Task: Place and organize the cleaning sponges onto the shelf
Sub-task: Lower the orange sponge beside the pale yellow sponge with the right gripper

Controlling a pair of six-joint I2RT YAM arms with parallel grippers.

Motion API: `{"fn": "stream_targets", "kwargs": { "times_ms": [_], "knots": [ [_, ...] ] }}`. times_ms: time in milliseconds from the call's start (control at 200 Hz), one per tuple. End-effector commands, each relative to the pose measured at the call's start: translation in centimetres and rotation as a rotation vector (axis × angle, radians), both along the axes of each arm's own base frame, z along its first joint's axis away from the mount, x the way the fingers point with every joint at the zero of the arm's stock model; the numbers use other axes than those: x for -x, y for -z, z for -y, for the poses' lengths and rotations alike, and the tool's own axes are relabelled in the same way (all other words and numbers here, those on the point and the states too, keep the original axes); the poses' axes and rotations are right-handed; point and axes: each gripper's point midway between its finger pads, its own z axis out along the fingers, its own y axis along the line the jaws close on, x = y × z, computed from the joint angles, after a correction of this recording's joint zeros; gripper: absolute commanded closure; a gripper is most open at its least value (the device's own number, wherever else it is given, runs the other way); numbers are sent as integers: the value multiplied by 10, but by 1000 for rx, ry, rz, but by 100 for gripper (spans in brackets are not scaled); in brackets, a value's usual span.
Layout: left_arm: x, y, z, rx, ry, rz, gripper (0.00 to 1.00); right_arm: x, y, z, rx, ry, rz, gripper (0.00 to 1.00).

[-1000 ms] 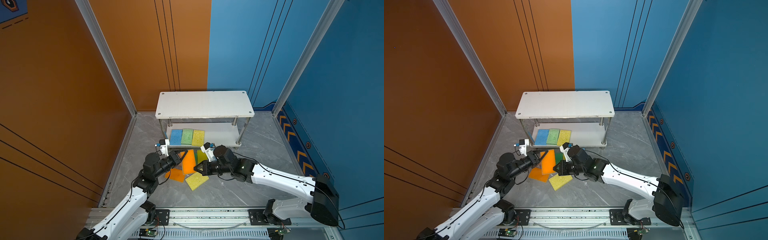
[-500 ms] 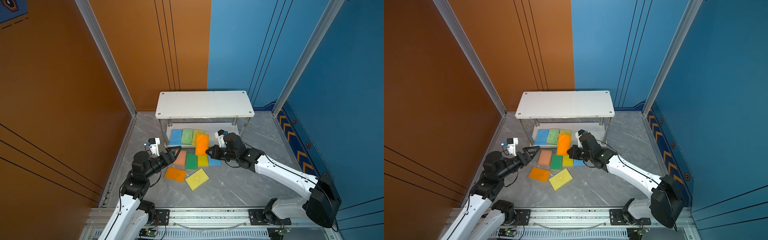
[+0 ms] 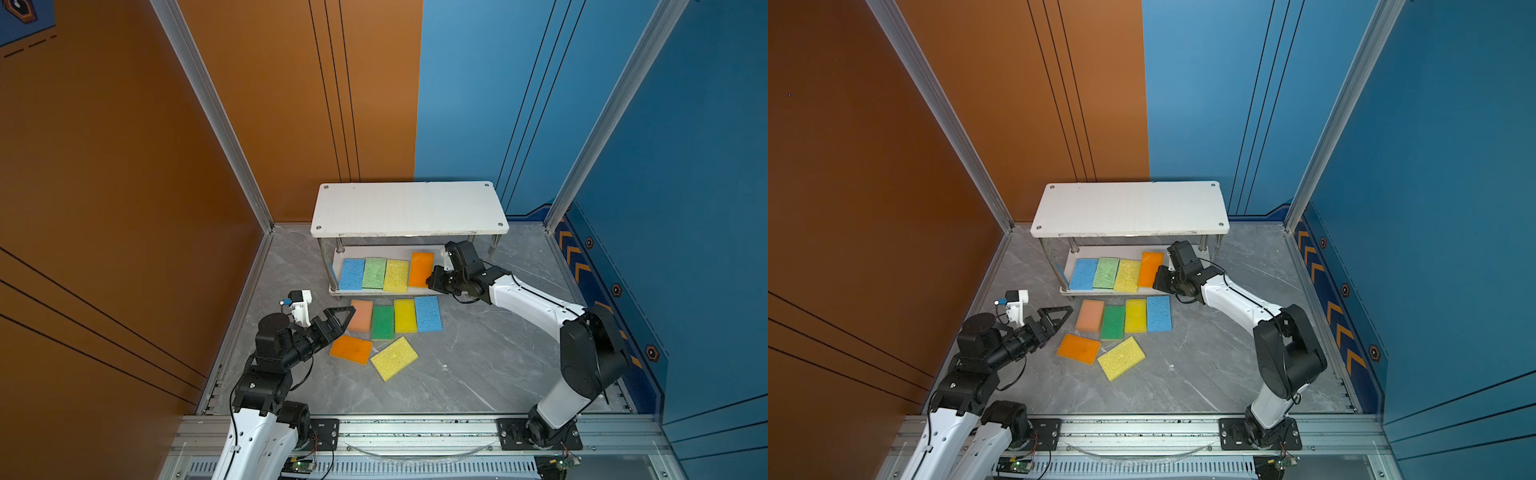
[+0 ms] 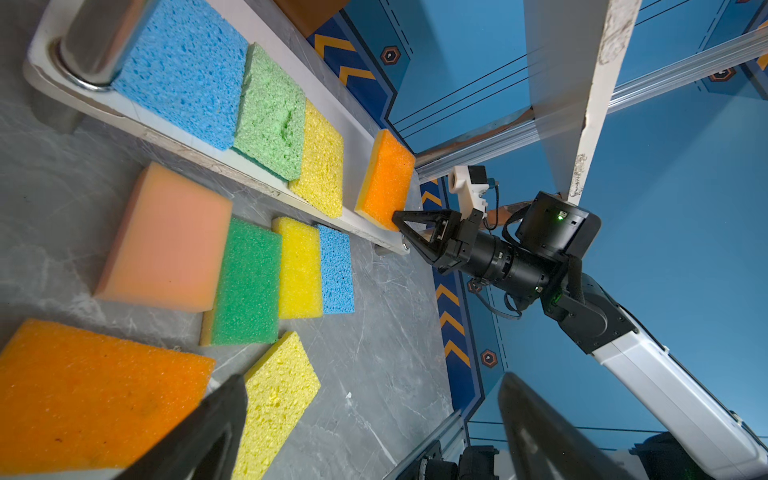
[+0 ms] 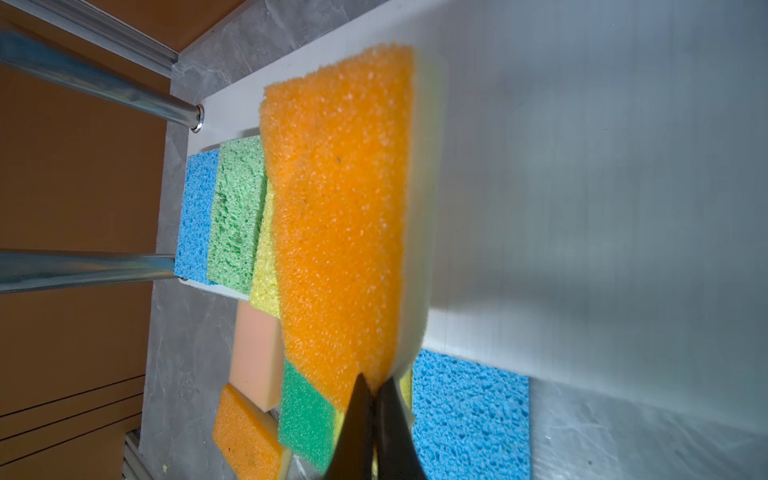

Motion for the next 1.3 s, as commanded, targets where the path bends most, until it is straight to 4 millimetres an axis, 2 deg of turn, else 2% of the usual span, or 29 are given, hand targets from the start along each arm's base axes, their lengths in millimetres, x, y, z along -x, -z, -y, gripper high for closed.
{"fn": "stream_targets", "kwargs": {
  "times_ms": [0,435,866,1236,1291],
  "knots": [
    [5,9,2,-2,28,-24,5,-4,-1,-1,23,-38,-2,100],
    [4,17,-1,5,14,-45,5,-16,24,6,44,-51,-64,100],
    [4,20,-2,10,8,-54,5,-14,28,-5,6,-88,-92,100],
    [2,20,-3,13,4,-54,5,-18,28,-5,0,-87,-98,100],
    [2,20,-2,14,6,-54,5,-19,28,-4,0,-86,-97,96]
  ]
}}
